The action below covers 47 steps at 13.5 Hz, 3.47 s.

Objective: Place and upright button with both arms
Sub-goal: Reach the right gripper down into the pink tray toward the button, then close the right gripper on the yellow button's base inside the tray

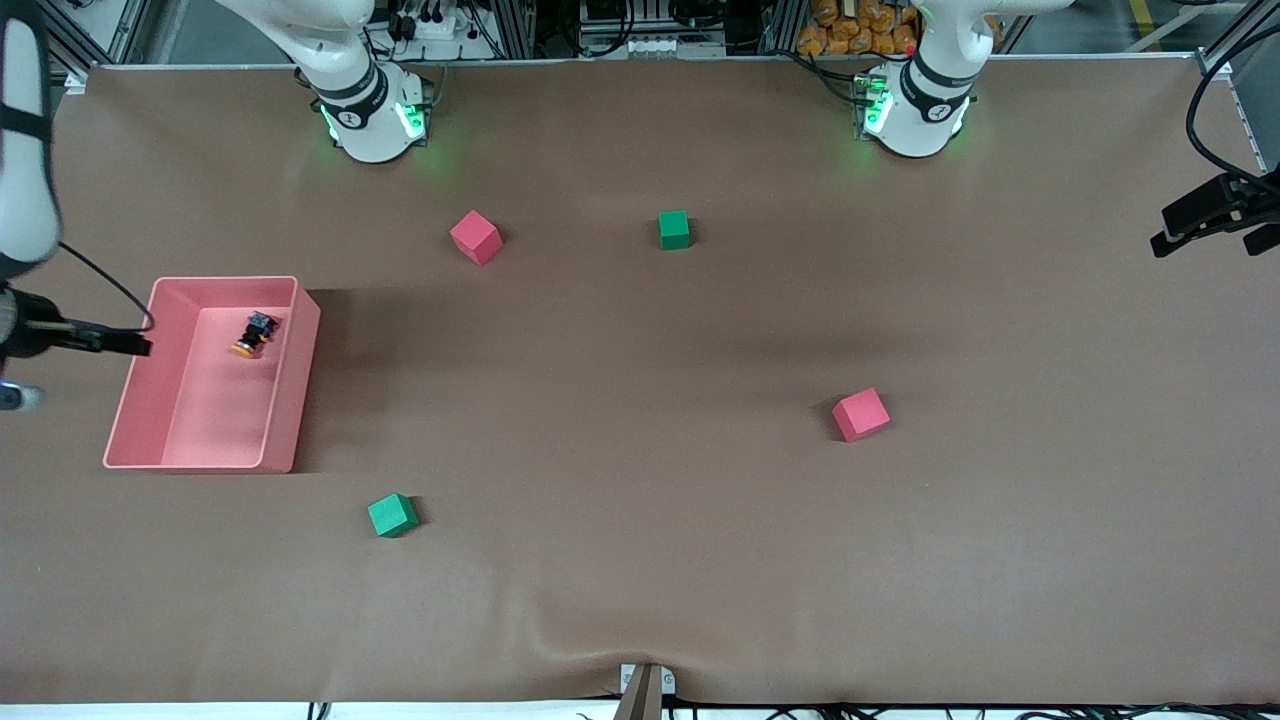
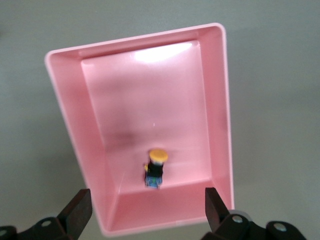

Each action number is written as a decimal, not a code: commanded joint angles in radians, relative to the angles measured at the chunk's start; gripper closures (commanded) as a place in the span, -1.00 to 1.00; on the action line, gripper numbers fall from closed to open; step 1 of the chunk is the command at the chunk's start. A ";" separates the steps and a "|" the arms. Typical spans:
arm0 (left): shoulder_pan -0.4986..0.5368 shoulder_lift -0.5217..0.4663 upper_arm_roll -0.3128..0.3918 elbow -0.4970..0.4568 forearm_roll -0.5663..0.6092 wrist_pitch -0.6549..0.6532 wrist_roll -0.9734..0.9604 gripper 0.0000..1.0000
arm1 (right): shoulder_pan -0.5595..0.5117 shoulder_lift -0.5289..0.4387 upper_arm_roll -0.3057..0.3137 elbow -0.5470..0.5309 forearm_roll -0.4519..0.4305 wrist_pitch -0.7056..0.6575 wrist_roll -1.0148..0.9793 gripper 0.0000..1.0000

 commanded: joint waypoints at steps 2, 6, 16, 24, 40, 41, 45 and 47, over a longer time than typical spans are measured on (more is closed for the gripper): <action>0.005 0.008 0.000 0.020 0.004 -0.016 0.020 -1.00 | -0.020 0.027 0.016 -0.170 0.006 0.195 0.011 -1.00; 0.005 0.008 0.000 0.021 0.007 -0.017 0.022 -1.00 | -0.040 0.059 0.014 -0.271 0.023 0.266 0.054 -1.00; 0.005 0.008 0.000 0.021 0.007 -0.017 0.023 -1.00 | -0.084 0.059 0.019 -0.474 0.071 0.518 0.107 -1.00; 0.005 0.008 0.000 0.021 0.009 -0.016 0.023 -1.00 | -0.103 0.087 0.021 -0.498 0.073 0.590 0.071 -1.00; 0.005 0.014 0.000 0.021 0.012 -0.016 0.025 -1.00 | -0.103 0.124 0.019 -0.555 0.073 0.716 0.070 -1.00; 0.006 0.014 0.000 0.021 0.011 -0.016 0.027 -1.00 | -0.104 0.124 0.019 -0.555 0.073 0.716 0.070 -1.00; 0.008 0.012 0.000 0.023 0.009 -0.017 0.027 -1.00 | -0.107 0.124 0.018 -0.554 0.073 0.714 0.070 -1.00; 0.008 0.012 0.002 0.023 0.009 -0.017 0.027 -1.00 | -0.114 0.125 0.016 -0.552 0.071 0.717 0.066 -1.00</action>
